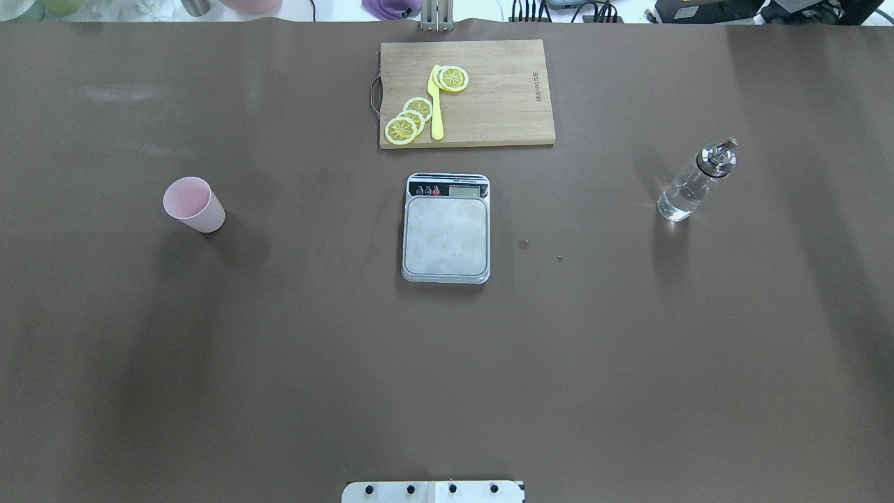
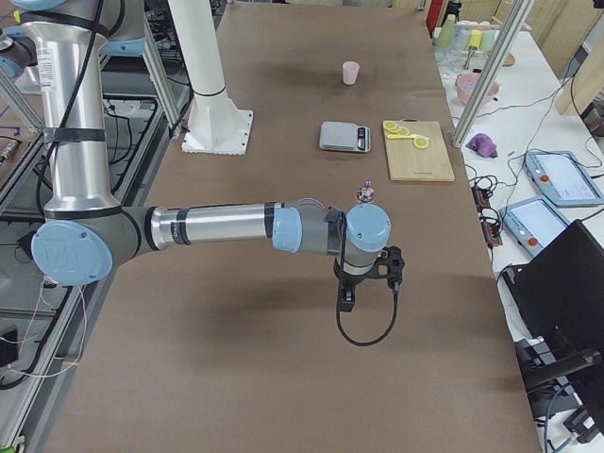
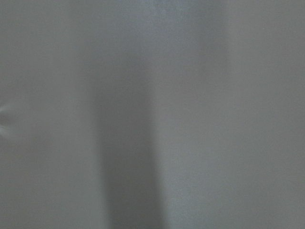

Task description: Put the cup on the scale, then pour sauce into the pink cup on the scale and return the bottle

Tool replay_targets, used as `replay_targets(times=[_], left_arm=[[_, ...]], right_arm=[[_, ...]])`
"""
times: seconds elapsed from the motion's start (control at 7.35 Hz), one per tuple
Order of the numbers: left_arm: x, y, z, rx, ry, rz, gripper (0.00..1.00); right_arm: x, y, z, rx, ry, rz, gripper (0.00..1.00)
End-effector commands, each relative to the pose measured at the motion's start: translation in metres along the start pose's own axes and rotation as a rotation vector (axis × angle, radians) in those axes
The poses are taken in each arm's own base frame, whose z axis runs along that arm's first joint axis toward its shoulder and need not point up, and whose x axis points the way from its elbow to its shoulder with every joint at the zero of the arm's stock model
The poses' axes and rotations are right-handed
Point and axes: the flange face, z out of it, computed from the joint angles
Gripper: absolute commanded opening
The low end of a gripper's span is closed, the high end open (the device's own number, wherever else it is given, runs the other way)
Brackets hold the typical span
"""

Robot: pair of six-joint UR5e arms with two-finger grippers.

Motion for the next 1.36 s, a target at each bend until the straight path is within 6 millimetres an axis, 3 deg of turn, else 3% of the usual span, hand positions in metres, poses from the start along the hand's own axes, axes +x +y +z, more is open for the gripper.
replay_targets(times=[0.0, 0.27, 0.41, 0.68, 0.82, 0.95, 1.09, 1.22], left_arm=[[0.004, -0.001, -0.002, 0.008, 0.006, 0.005, 0.98], [0.023, -0.009, -0.02, 0.033, 0.016, 0.011, 0.97], [0.061, -0.014, -0.029, 0.023, 0.054, -0.007, 0.97], [0.155, -0.015, -0.028, -0.012, 0.089, -0.07, 0.97], [0.2, -0.016, -0.02, -0.039, 0.112, -0.139, 0.97], [0.259, -0.02, -0.005, -0.055, 0.11, -0.213, 0.97], [0.321, -0.015, 0.025, -0.06, 0.071, -0.264, 0.97], [0.348, -0.001, 0.056, -0.068, 0.028, -0.244, 0.97]], right_arm=[[-0.002, 0.002, 0.0, 0.0, -0.022, 0.001, 1.0], [0.002, 0.006, 0.003, -0.006, -0.022, 0.006, 1.0], [0.002, 0.006, 0.003, -0.006, -0.022, 0.006, 1.0], [0.003, 0.006, 0.004, -0.006, -0.02, 0.006, 1.0], [0.003, 0.006, 0.004, -0.007, -0.02, 0.008, 1.0], [0.003, 0.006, 0.004, -0.006, -0.02, 0.007, 1.0], [0.003, 0.005, 0.004, -0.006, -0.019, 0.007, 1.0], [0.003, 0.005, 0.004, -0.006, -0.017, 0.009, 1.0]])
